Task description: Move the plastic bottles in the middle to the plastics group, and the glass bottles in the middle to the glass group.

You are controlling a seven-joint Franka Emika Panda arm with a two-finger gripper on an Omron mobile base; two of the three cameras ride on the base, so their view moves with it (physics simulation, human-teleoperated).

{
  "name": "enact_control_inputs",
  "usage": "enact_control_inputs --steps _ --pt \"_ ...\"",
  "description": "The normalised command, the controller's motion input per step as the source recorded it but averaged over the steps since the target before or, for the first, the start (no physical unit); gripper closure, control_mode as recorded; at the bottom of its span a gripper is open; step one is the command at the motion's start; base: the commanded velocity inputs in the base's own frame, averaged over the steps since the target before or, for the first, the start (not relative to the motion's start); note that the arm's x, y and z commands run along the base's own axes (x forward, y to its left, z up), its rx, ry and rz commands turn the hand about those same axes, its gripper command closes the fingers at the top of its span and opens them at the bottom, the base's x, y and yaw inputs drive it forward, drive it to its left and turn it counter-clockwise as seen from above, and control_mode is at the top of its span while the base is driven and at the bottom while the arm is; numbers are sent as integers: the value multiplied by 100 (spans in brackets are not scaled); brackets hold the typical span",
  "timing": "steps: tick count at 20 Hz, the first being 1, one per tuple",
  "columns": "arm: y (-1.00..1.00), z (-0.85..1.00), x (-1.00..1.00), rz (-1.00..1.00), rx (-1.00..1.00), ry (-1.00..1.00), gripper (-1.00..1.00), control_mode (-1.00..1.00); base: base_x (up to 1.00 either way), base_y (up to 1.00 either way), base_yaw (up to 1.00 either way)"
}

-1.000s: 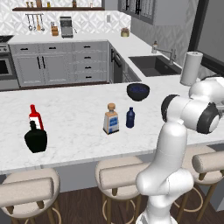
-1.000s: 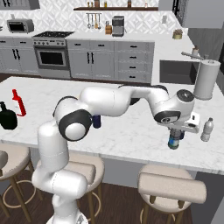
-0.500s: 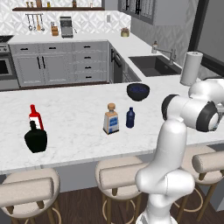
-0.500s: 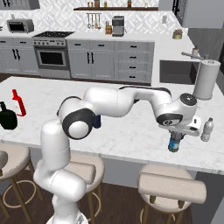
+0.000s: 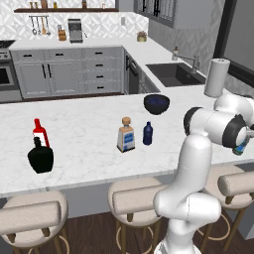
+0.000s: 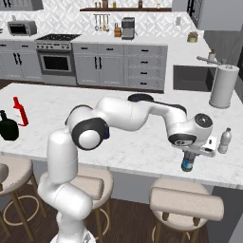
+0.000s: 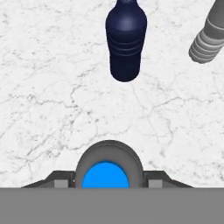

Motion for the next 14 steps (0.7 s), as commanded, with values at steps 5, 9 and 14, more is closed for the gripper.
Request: enact_control_inputs --steps 5,9,14 --pt "-2 -6 14 0 0 -1 100 -100 0 0 0" --pt "-12 0 39 0 0 0 100 -100 0 0 0" --pt "-5 -2 27 0 0 0 100 -100 0 0 0"
